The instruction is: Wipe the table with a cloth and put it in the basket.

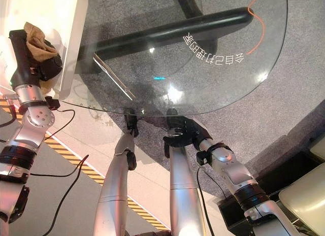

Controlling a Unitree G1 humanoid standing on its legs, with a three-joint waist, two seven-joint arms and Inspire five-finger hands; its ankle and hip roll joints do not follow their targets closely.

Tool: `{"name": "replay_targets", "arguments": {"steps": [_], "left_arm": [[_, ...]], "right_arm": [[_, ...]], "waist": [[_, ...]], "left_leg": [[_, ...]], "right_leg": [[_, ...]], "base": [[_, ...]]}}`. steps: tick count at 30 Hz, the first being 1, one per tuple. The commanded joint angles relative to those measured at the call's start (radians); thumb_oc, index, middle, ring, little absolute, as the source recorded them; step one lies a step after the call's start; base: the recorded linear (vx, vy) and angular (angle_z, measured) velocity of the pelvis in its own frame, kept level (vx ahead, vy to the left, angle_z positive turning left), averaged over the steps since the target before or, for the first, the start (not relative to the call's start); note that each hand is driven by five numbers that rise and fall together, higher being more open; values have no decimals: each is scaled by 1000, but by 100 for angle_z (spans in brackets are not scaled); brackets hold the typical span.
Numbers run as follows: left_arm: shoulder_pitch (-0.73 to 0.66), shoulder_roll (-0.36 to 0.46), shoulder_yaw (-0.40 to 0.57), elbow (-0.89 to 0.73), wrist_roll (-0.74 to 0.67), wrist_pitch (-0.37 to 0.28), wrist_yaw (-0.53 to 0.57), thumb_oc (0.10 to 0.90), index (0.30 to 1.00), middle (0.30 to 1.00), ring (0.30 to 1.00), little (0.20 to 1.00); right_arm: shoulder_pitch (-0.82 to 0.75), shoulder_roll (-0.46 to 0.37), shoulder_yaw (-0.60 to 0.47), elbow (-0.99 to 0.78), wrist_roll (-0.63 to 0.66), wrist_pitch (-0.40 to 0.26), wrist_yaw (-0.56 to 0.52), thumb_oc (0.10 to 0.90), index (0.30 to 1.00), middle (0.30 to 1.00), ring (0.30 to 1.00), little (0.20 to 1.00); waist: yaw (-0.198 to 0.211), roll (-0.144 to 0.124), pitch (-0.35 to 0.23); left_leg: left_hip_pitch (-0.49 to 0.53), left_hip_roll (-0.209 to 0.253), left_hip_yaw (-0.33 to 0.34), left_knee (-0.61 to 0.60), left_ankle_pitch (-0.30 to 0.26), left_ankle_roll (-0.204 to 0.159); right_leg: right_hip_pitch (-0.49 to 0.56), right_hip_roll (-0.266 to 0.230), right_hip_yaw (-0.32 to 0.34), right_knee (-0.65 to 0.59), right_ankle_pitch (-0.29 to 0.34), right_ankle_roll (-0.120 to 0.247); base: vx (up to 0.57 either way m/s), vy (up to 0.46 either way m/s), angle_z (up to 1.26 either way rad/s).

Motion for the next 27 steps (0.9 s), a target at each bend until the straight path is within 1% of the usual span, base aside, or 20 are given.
{"name": "replay_targets", "arguments": {"steps": [1, 5, 8, 10, 15, 16, 17, 19, 20, 27], "left_arm": [[-35, 92, 60, 28, -53, -15, 106, 100, 300, 300, 300, 200], [-54, 85, 57, 47, -92, -5, 88, 100, 300, 300, 300, 200], [-68, 84, 54, 56, -117, -10, 63, 100, 300, 300, 300, 200], [-68, 73, 60, 51, -179, -18, 40, 100, 300, 300, 300, 200], [-85, 59, 62, 59, -207, -28, 19, 105, 305, 305, 305, 205], [-88, 56, 63, 58, -213, -24, 17, 262, 439, 439, 439, 362], [-89, 56, 63, 57, -214, -22, 16, 366, 528, 528, 528, 466], [-98, 52, 63, 57, -228, -11, 7, 800, 900, 900, 900, 900], [-108, 52, 62, 56, -231, 1, 12, 800, 900, 900, 900, 900], [-122, 49, 57, 58, -223, 16, 13, 800, 900, 900, 900, 900]], "right_arm": [[30, 5, 18, -39, 57, -15, 33, 800, 900, 900, 900, 900], [17, 11, 16, -32, 59, -10, 22, 800, 900, 900, 900, 900], [14, 14, 8, -33, 54, -4, 26, 800, 900, 900, 900, 900], [8, 16, 11, -40, 57, 2, 15, 800, 900, 900, 900, 900], [-6, 27, 14, -36, 53, 6, 1, 800, 900, 900, 900, 900], [-6, 29, 15, -37, 51, 9, 0, 800, 900, 900, 900, 900], [-6, 30, 15, -37, 51, 10, 0, 800, 900, 900, 900, 900], [-8, 36, 12, -40, 45, 19, -5, 800, 900, 900, 900, 900], [-9, 41, 11, -43, 42, 22, -11, 800, 900, 900, 900, 900], [-8, 52, 11, -44, 34, 25, -18, 800, 900, 900, 900, 900]], "waist": [[2, -38, -25], [0, -39, -25], [-1, -42, -25], [-1, -43, -25], [-3, -41, -25], [-4, -40, -25], [-4, -40, -25], [-5, -39, -25], [-6, -37, -25], [-7, -33, -25]], "left_leg": [[-9, -24, 45, 156, -161, -1], [-12, -25, 46, 153, -160, -2], [-13, -26, 48, 151, -159, -2], [-12, -27, 49, 150, -159, -2], [-9, -29, 50, 148, -159, -3], [-7, -29, 50, 149, -160, -2], [-7, -29, 50, 149, -161, -2], [-3, -29, 51, 149, -162, -2], [-3, -31, 51, 150, -163, -2], [0, -33, 50, 149, -161, -2]], "right_leg": [[1, 54, 147, -221, 155, 85], [-2, 56, 150, -225, 157, 86], [-3, 56, 151, -228, 160, 87], [-3, 59, 153, -229, 161, 87], [0, 59, 155, -235, 162, 87], [1, 59, 156, -233, 162, 88], [1, 59, 156, -233, 161, 88], [4, 60, 158, -233, 161, 88], [5, 60, 160, -235, 161, 88], [10, 60, 162, -240, 163, 88]], "base": [[0, 0, 0], [11, 30, -1], [0, 0, 0], [0, 0, 0], [0, 0, 0], [0, 0, 0], [0, 0, 0], [0, 0, 0], [0, 0, 0], [0, 0, 0]]}}
